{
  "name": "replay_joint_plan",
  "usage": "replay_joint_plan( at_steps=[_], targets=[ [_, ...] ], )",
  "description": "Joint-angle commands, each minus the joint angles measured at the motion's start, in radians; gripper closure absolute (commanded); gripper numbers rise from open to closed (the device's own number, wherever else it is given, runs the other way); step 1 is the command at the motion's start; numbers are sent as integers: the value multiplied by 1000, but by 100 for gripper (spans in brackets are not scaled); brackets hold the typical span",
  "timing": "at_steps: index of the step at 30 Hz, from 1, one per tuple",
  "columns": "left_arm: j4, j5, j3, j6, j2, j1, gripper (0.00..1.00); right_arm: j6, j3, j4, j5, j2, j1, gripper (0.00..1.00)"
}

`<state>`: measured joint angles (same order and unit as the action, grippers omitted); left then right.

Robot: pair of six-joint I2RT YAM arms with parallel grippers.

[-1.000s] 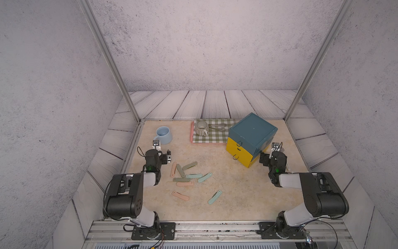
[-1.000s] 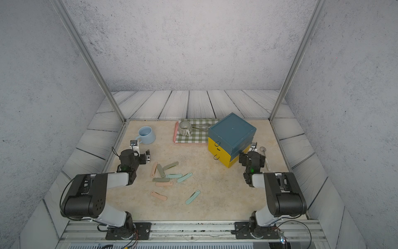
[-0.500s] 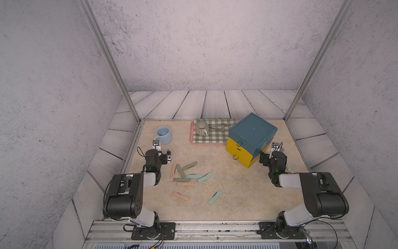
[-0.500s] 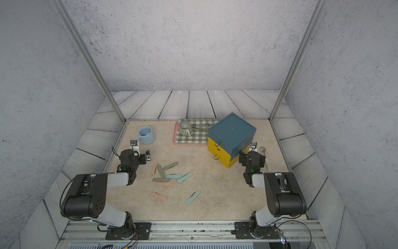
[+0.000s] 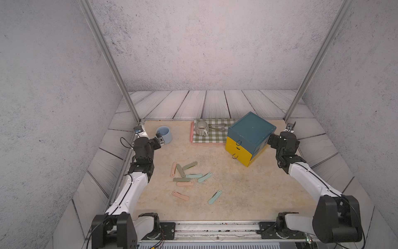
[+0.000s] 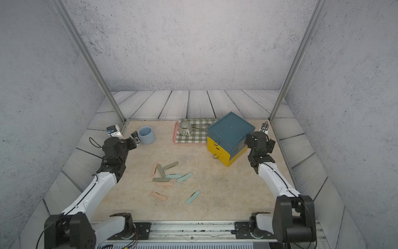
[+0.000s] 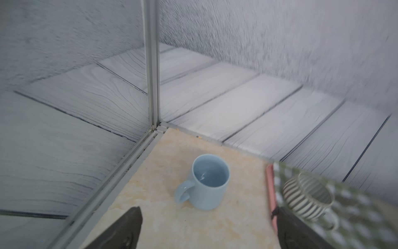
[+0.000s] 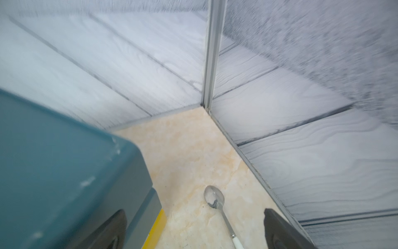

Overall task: Place the fruit knives into the drawer by color
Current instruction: Open the drawer in the storage box.

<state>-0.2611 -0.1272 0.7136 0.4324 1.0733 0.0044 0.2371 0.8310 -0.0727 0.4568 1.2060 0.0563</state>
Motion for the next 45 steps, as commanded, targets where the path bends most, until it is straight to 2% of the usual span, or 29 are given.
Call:
replay_joint_plan(
  at_steps=[1, 6, 12, 15, 20, 26, 32, 34, 36, 37, 39, 42, 44, 45],
  targets=[
    [215, -9, -53, 346, -49, 11, 1, 94, 4, 290, 39, -115, 6, 1],
    [217, 272, -77, 287, -96, 7, 1, 158, 2, 471, 82, -293, 5, 1],
    [324, 422, -44, 297, -146, -13, 1, 175, 133, 674, -27, -353, 5, 1],
    [336, 440, -40, 317, -196, -56, 1, 179, 208, 750, -58, -335, 6, 1],
    [393, 373, 12, 343, -244, -209, 1, 162, 333, 833, -140, -278, 5, 1],
    [382, 416, 87, 407, -90, -360, 1, 124, 438, 851, -220, -208, 5, 1],
    [256, 470, 155, 424, 82, -492, 1, 67, 496, 821, -395, -119, 6, 0],
    [232, 478, 192, 429, 134, -524, 2, 67, 521, 816, -453, -86, 6, 10],
    [189, 512, 218, 450, 184, -540, 11, 66, 539, 808, -495, -52, 6, 24],
    [157, 538, 229, 467, 210, -544, 15, 68, 554, 812, -514, -32, 6, 36],
    [96, 579, 247, 511, 255, -550, 30, 65, 593, 832, -553, 21, 6, 52],
    [15, 633, 285, 565, 329, -559, 42, 61, 660, 874, -610, 113, 7, 77],
    [-10, 658, 318, 584, 375, -568, 48, 60, 690, 891, -633, 165, 6, 100],
    [-16, 668, 338, 587, 395, -573, 50, 62, 700, 890, -640, 187, 7, 100]
  ],
)
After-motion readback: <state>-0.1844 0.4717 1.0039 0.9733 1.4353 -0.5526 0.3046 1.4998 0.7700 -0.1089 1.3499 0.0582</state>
